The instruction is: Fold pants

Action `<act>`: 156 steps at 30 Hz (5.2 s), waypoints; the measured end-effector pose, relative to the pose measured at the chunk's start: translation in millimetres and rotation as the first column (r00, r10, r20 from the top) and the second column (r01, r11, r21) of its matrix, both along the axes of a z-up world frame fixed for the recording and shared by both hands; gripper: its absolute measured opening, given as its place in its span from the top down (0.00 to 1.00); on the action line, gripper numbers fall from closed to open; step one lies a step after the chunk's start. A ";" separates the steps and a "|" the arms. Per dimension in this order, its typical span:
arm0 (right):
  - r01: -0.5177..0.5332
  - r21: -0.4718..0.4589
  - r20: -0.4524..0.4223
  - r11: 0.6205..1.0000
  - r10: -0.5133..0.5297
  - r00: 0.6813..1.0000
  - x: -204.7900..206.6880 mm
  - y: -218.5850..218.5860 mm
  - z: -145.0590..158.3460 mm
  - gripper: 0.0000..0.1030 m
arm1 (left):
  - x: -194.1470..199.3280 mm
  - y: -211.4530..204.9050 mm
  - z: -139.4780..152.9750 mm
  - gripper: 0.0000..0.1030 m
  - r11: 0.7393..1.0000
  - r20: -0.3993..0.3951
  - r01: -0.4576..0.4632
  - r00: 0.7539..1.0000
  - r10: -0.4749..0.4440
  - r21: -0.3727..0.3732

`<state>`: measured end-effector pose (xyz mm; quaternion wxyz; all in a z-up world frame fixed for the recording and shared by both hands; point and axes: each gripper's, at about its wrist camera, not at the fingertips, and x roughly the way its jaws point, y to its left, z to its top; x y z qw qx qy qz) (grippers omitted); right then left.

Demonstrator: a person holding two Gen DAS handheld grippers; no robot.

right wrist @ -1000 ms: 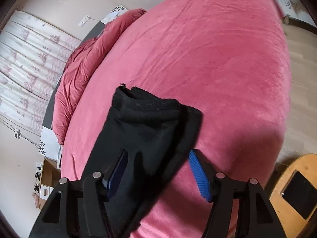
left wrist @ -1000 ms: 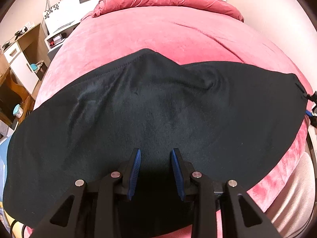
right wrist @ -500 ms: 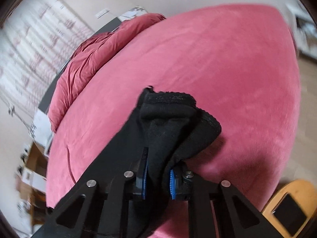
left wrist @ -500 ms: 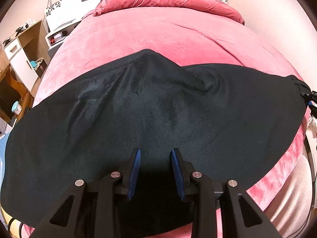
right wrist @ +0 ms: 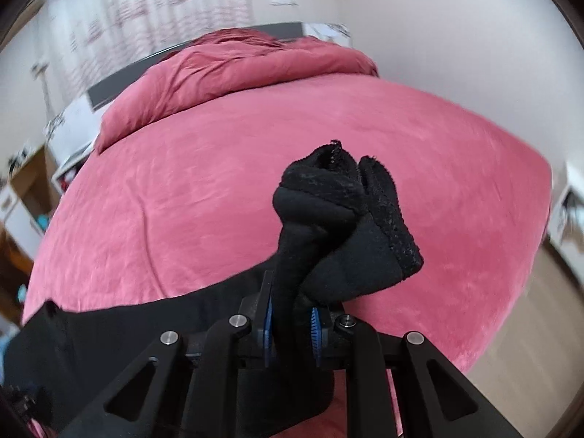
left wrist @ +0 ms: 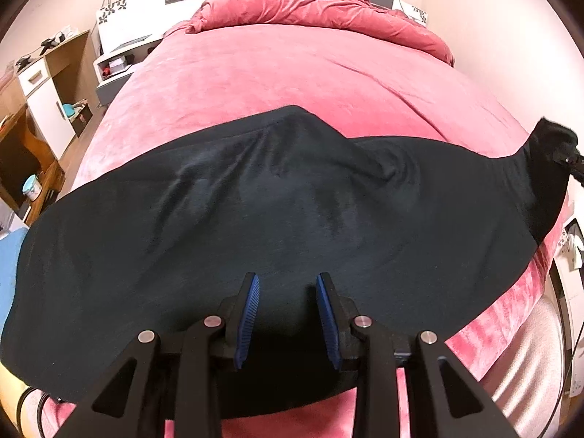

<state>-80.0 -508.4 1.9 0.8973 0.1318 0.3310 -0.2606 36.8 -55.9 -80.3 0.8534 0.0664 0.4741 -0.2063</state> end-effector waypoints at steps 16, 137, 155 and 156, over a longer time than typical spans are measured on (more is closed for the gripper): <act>-0.364 -0.118 -0.001 0.924 0.367 0.930 24.6 141.5 17.7 0.84 | -10.7 49.3 -1.5 0.68 0.995 -0.015 -0.087 0.996 0.086 -0.058; -0.545 0.201 -0.182 0.814 0.577 0.796 101.2 233.8 -128.4 0.77 | 47.5 315.6 -31.3 0.45 0.724 -0.611 -0.598 0.728 0.310 -0.345; -0.546 0.193 -0.185 0.816 0.576 0.796 100.5 234.6 -128.8 0.77 | 58.6 289.5 -35.4 0.80 0.756 -0.604 -0.528 0.764 0.225 -0.387; -0.547 0.192 -0.185 0.815 0.577 0.795 100.3 234.6 -128.8 0.77 | 58.5 292.4 -35.6 0.83 0.733 -0.617 -0.550 0.753 0.228 -0.400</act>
